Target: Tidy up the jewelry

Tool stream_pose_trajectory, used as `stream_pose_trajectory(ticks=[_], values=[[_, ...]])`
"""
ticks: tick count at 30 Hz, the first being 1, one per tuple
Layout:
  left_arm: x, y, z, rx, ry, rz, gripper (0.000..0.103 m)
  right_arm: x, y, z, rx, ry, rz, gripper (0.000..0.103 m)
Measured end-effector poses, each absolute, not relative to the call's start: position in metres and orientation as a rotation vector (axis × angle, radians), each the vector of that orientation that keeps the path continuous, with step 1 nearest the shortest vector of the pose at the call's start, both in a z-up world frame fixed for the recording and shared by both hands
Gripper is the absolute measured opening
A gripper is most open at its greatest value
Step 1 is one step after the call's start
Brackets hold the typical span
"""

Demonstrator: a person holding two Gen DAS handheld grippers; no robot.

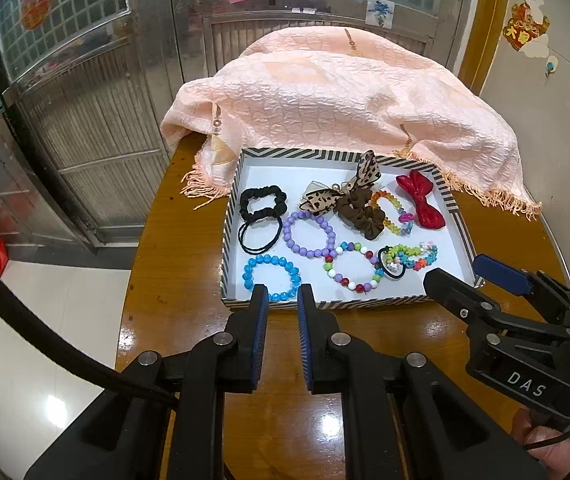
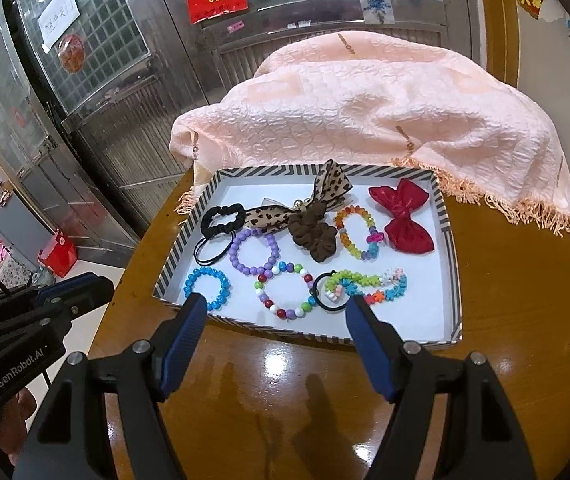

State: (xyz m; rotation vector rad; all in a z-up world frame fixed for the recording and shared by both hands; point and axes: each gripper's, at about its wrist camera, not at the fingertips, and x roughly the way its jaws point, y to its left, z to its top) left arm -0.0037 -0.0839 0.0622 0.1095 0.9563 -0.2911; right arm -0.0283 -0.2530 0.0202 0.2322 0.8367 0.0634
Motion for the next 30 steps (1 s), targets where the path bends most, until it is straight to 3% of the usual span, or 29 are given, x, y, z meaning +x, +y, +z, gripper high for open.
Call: stream_pose_trajectory(ticks=[30], values=[[-0.0002, -0.0878, 0.0613, 0.119, 0.945, -0.303, 0.013, -0.0254, -0.2599, 0.0148, 0.245, 0.857, 0.056, 0.075]])
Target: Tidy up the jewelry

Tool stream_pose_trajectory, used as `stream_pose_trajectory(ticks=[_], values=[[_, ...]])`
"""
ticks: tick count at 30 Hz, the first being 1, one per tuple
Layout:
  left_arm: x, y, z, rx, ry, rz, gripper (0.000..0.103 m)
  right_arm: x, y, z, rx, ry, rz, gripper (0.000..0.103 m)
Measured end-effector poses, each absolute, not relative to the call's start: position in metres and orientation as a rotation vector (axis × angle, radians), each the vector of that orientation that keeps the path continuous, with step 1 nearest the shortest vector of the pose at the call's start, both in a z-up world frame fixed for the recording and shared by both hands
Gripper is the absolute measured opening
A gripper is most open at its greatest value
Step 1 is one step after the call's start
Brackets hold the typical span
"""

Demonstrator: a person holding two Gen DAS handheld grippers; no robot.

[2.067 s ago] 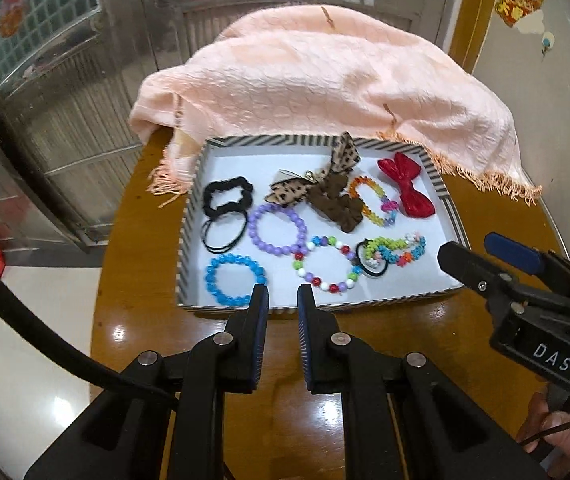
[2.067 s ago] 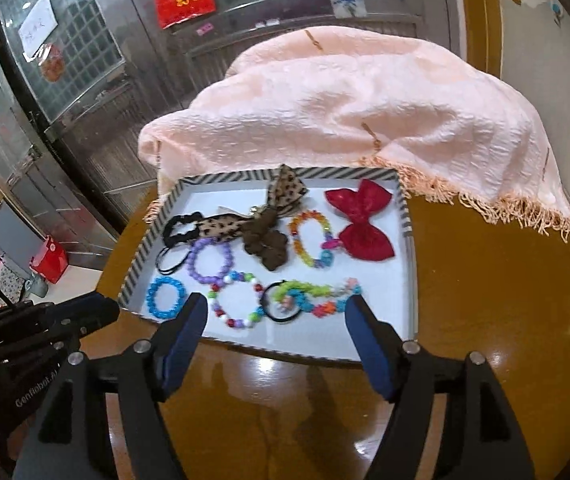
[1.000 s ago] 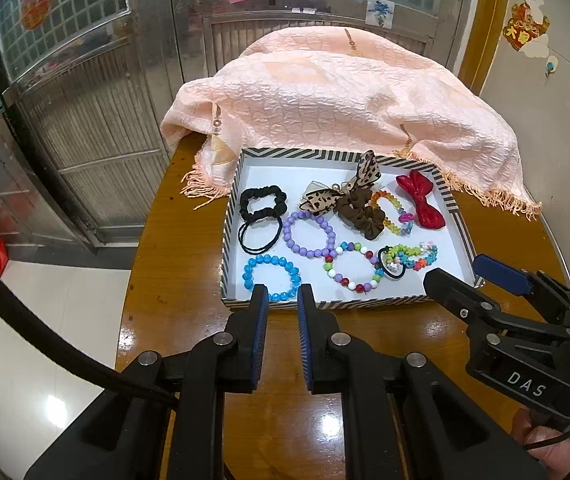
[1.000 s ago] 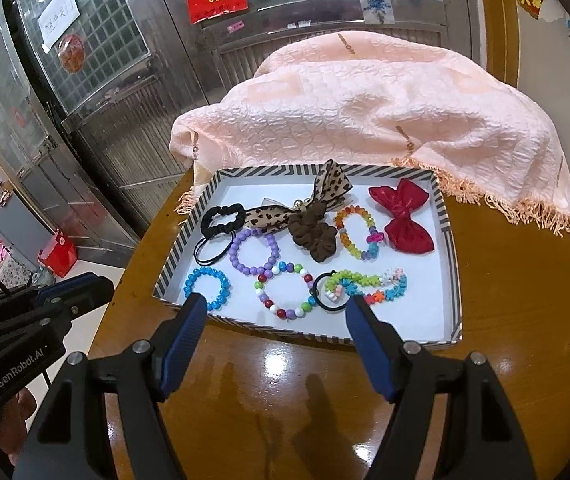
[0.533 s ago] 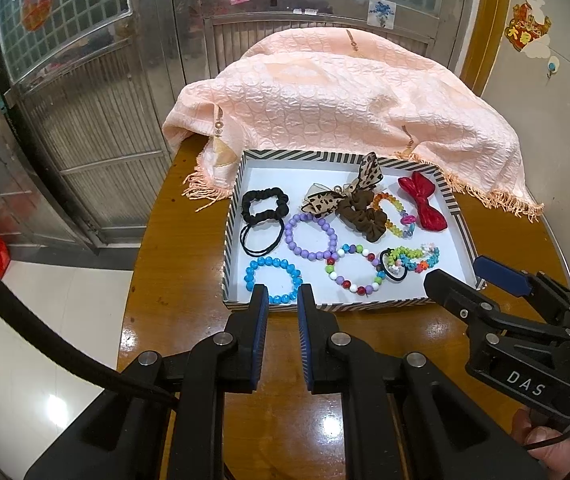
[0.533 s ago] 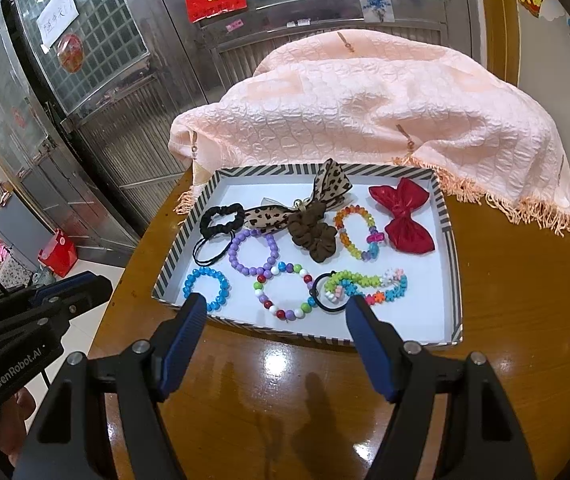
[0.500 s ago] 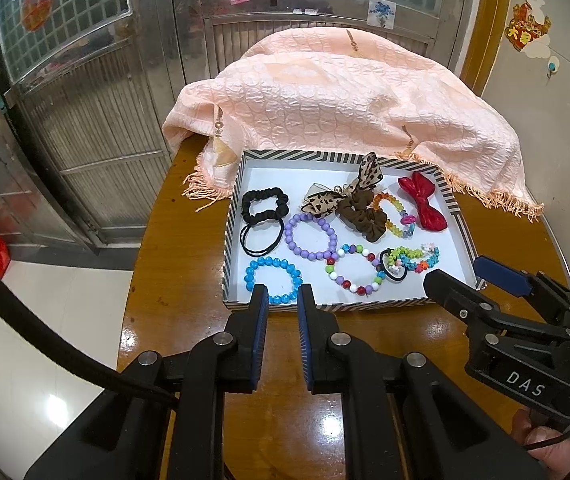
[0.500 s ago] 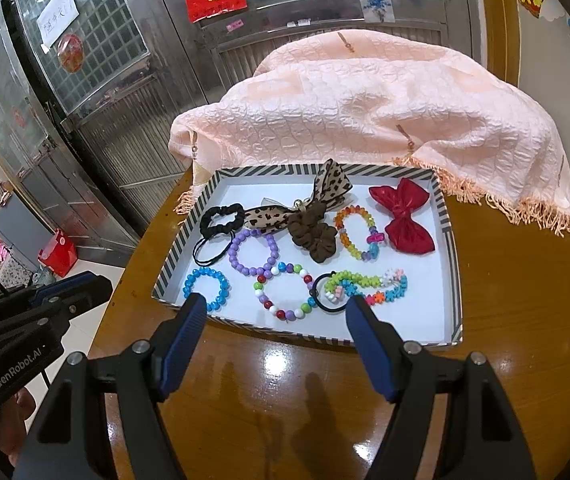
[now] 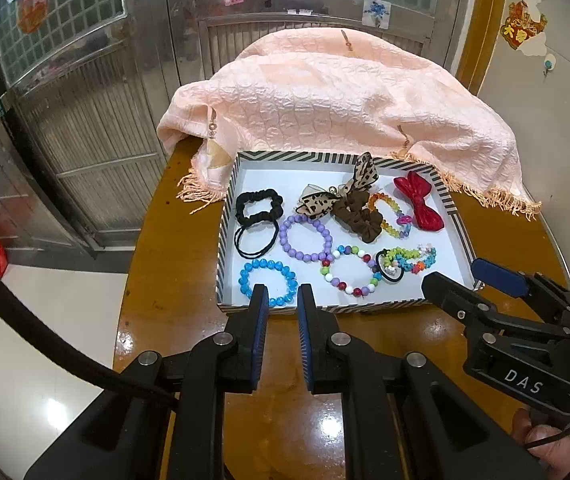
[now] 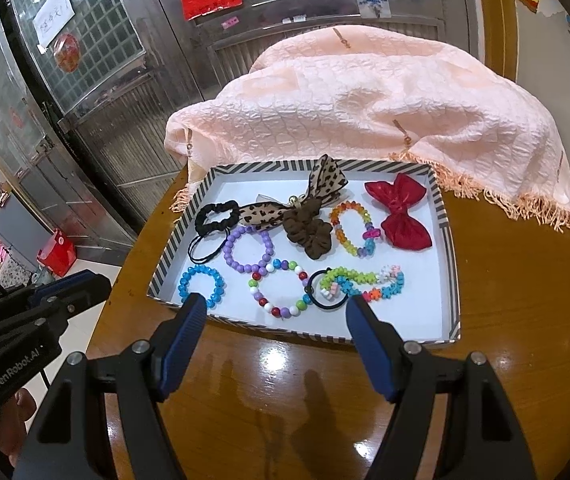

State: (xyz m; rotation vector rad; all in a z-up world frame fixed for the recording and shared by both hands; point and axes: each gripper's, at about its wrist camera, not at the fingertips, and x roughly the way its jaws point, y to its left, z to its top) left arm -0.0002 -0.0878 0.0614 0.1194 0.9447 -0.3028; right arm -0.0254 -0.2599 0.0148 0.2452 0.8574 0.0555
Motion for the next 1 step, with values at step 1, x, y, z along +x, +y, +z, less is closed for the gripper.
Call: stream_pose_trajectory(ticks=[1], values=[[0.0007, -0.0883, 0.0602, 0.123, 0.949, -0.303, 0.013, -0.0257, -0.2616, 0.0142, 0.246, 0.859, 0.053, 0.075]])
